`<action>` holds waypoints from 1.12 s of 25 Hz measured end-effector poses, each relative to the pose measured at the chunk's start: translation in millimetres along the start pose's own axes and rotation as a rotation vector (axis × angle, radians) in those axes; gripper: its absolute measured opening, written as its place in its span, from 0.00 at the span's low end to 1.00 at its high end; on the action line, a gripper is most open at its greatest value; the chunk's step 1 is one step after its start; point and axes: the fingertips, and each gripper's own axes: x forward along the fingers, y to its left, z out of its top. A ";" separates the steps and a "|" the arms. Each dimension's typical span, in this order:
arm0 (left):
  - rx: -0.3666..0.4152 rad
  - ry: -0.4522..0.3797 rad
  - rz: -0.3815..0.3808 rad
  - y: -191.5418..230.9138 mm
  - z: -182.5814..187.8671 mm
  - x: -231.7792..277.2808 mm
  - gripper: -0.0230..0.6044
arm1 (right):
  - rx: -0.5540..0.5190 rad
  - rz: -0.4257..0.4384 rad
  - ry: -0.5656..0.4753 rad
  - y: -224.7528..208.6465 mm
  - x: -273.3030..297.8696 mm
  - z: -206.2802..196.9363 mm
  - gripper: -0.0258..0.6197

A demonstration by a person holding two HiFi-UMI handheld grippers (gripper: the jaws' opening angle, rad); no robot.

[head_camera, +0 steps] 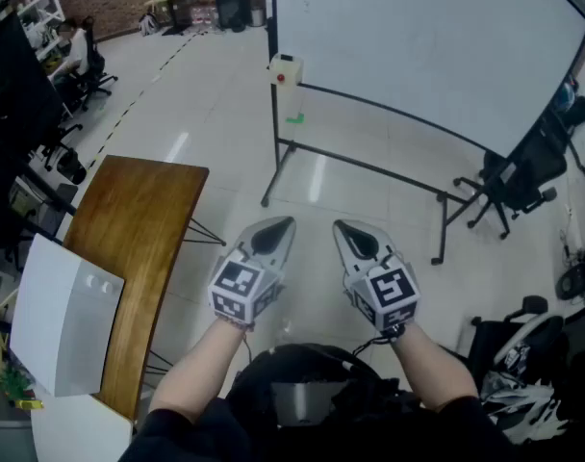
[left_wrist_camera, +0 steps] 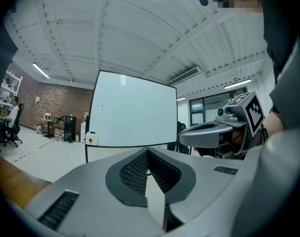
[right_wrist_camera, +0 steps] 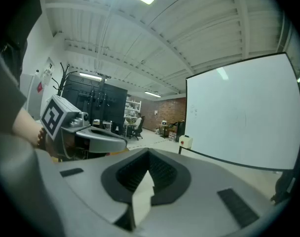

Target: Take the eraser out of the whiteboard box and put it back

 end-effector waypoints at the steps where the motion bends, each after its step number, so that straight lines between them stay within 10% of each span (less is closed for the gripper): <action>1: -0.002 0.001 -0.001 9.6 0.1 3.5 0.04 | 0.000 -0.002 -0.001 -1.9 10.2 2.0 0.08; 28: -0.013 0.061 0.044 149.6 10.7 120.7 0.04 | 0.018 0.040 -0.023 -89.6 177.0 27.7 0.08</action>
